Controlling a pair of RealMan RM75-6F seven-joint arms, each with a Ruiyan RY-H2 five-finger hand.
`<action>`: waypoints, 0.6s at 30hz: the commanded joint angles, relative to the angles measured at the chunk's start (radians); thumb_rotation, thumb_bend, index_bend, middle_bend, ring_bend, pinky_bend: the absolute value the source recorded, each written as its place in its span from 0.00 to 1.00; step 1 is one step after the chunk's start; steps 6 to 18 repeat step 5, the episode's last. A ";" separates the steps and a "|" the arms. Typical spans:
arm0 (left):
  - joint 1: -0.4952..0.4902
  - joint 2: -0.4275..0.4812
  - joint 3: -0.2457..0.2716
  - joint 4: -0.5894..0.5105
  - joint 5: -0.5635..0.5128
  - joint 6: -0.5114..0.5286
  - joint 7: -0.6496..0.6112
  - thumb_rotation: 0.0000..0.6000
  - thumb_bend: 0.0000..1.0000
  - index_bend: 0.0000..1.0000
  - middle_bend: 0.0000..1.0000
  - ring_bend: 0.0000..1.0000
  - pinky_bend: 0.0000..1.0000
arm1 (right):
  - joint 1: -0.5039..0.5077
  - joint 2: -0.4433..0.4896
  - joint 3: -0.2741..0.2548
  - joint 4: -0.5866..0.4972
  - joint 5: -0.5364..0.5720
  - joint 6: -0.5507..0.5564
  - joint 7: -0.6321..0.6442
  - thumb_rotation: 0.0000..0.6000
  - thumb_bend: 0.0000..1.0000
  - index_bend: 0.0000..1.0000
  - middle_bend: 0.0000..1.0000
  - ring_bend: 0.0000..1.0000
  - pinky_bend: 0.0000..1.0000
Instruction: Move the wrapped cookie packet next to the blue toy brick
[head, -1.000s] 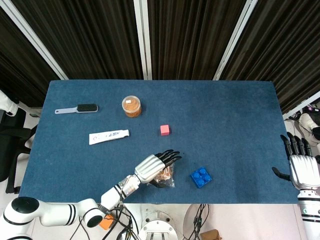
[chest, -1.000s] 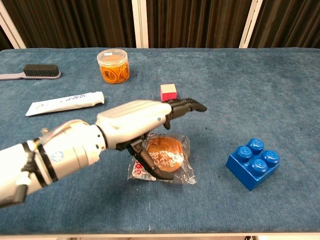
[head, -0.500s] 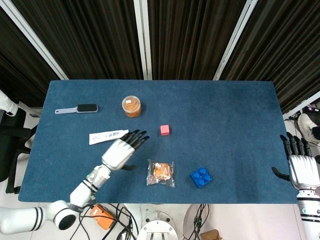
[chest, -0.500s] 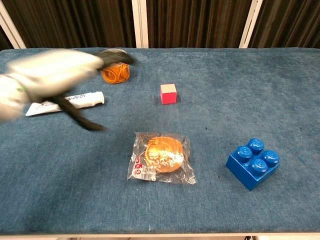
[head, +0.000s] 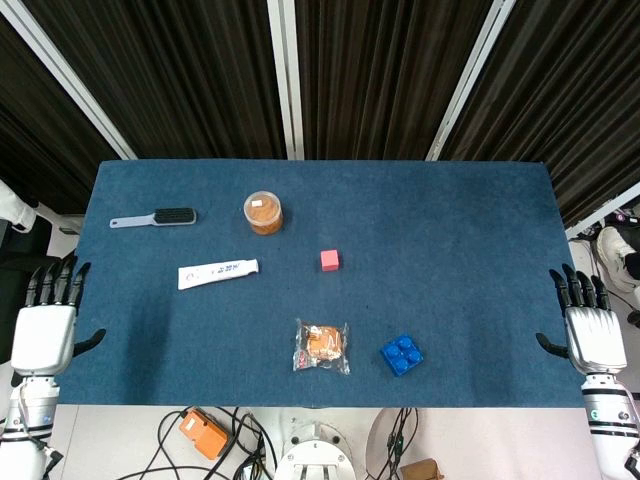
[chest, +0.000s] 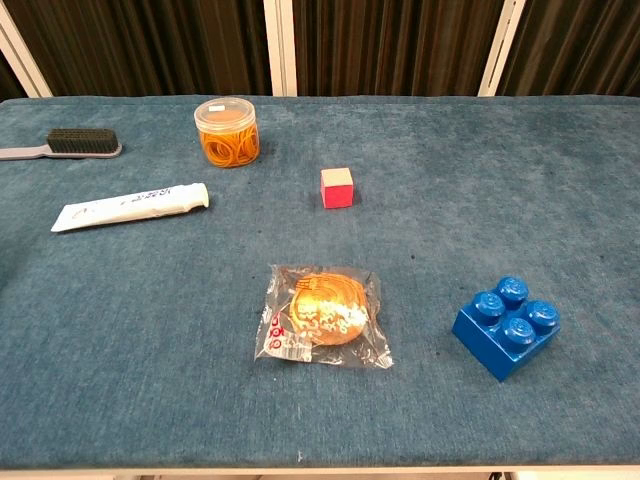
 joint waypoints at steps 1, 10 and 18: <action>0.032 -0.005 0.005 0.073 0.006 -0.002 -0.103 1.00 0.05 0.00 0.00 0.00 0.06 | 0.003 -0.001 0.000 0.002 -0.001 -0.002 -0.002 1.00 0.30 0.00 0.00 0.00 0.00; 0.035 -0.006 -0.010 0.079 0.025 0.002 -0.120 1.00 0.06 0.00 0.00 0.00 0.06 | 0.001 0.002 -0.003 0.001 -0.007 0.001 0.005 1.00 0.30 0.00 0.00 0.00 0.00; 0.035 -0.006 -0.010 0.079 0.025 0.002 -0.120 1.00 0.06 0.00 0.00 0.00 0.06 | 0.001 0.002 -0.003 0.001 -0.007 0.001 0.005 1.00 0.30 0.00 0.00 0.00 0.00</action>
